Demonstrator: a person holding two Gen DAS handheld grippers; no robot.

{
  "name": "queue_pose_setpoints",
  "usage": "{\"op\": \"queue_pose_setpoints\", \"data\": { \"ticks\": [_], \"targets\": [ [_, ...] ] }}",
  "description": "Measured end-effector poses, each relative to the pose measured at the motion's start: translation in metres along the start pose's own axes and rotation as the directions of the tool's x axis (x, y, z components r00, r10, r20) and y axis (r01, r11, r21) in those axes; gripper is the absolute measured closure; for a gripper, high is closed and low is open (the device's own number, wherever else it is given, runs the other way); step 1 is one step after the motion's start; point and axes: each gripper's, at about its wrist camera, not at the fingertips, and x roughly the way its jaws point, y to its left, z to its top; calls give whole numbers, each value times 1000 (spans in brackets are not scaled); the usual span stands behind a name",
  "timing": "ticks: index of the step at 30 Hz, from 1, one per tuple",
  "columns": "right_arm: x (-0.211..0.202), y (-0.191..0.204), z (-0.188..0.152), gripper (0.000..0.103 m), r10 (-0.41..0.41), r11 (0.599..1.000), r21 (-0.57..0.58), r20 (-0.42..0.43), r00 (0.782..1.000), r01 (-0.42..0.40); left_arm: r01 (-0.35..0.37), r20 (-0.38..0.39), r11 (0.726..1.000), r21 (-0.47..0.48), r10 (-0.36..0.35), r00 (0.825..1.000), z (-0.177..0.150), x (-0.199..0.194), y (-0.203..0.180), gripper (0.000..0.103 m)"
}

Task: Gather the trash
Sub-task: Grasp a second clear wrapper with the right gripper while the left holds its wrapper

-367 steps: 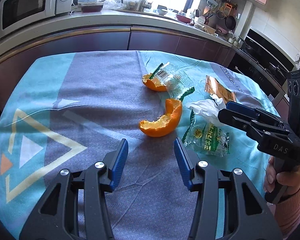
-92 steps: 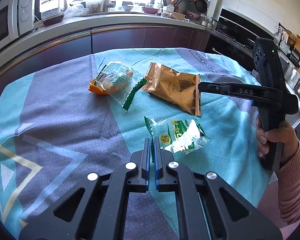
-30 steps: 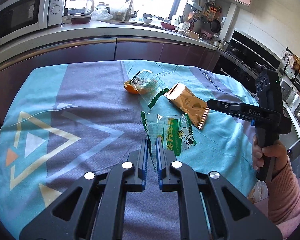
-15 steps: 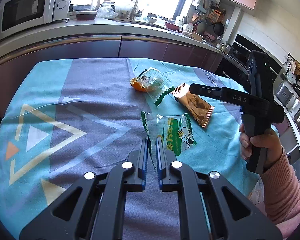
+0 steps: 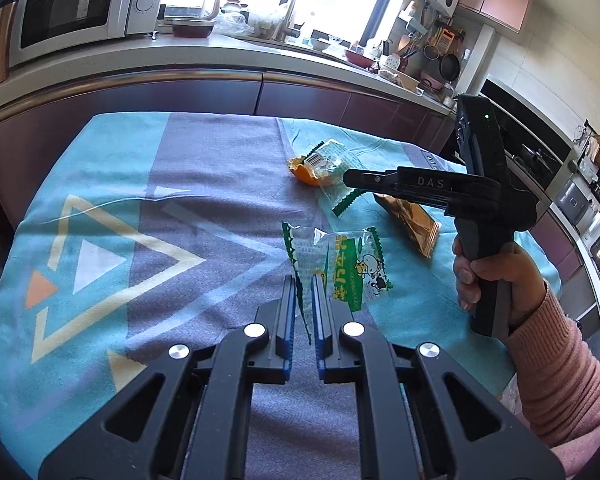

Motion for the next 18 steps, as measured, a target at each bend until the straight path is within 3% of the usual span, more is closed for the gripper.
{"op": "queue_pose_setpoints", "data": {
  "ticks": [6,18],
  "targets": [
    [-15,12,-6,94,30,999,-32,29,999,-30,-5,17,1000,-13,6,1000,0,-8,9,94],
    [-56,66,-25,96,126,983,-145,88,988,-113,-54,83,997,-47,58,995,-11,-53,35,94]
  ]
}}
